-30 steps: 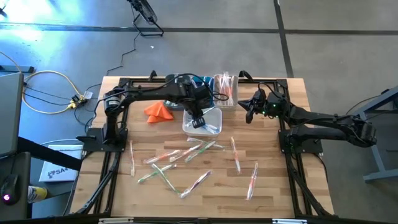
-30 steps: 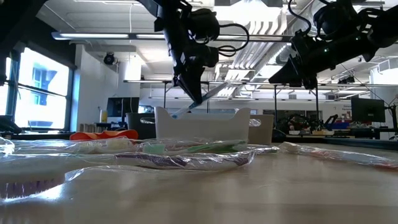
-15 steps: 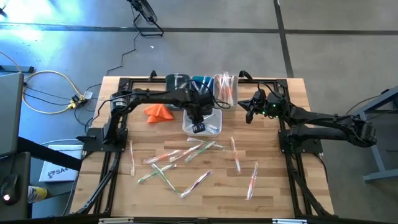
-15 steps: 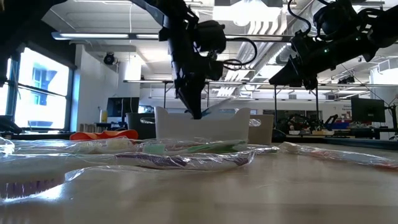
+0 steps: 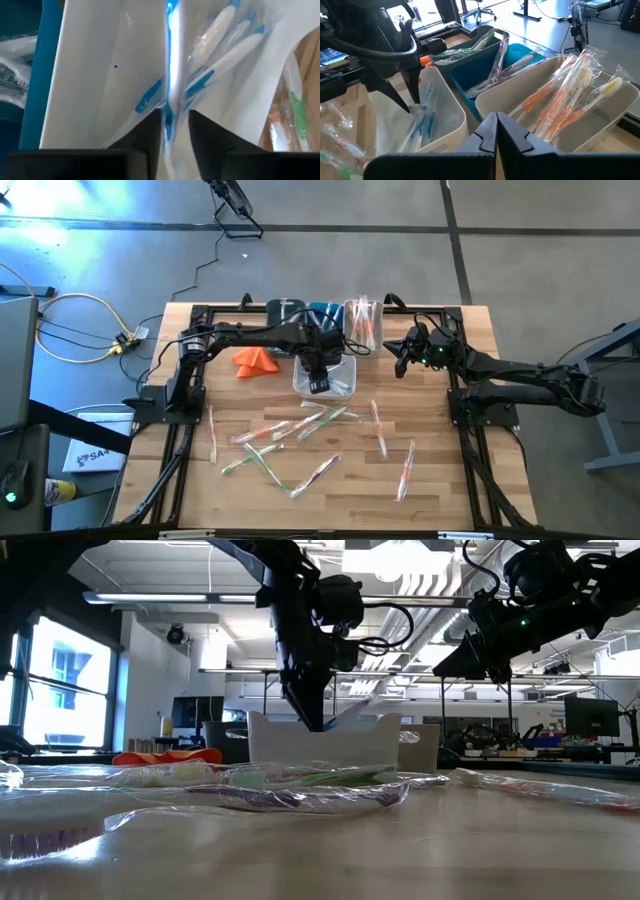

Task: Pick & Place Toothbrushes
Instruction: Put the blue toothbrush into the white bin, then put the green toothbrush into the dark blue bin

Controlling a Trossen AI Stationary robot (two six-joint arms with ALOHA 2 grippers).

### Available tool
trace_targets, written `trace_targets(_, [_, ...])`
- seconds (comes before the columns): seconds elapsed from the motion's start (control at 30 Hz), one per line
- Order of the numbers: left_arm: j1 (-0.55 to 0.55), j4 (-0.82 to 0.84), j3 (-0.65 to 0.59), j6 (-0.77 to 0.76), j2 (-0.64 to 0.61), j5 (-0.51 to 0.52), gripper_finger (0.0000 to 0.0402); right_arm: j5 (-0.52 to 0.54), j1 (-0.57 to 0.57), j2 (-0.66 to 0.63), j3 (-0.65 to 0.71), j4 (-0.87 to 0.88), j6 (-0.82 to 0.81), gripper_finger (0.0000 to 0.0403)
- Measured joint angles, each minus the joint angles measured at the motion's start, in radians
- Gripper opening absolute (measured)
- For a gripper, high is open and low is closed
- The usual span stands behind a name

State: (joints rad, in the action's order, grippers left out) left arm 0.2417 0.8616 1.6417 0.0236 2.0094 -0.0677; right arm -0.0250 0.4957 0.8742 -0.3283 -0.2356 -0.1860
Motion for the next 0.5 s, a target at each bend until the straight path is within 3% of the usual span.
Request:
trace_targets(0.23, [0.0, 0.007, 0.0, 0.024, -0.024, 0.008, 0.0156, 0.0, 0.0, 0.0, 0.0, 0.0, 0.0, 0.0002])
trace_targets(0.5, [0.0, 0.001, 0.001, 0.025, -0.075, 0.011, 0.0165, 0.0, 0.0, 0.0, 0.0, 0.0, 0.0, 0.0002])
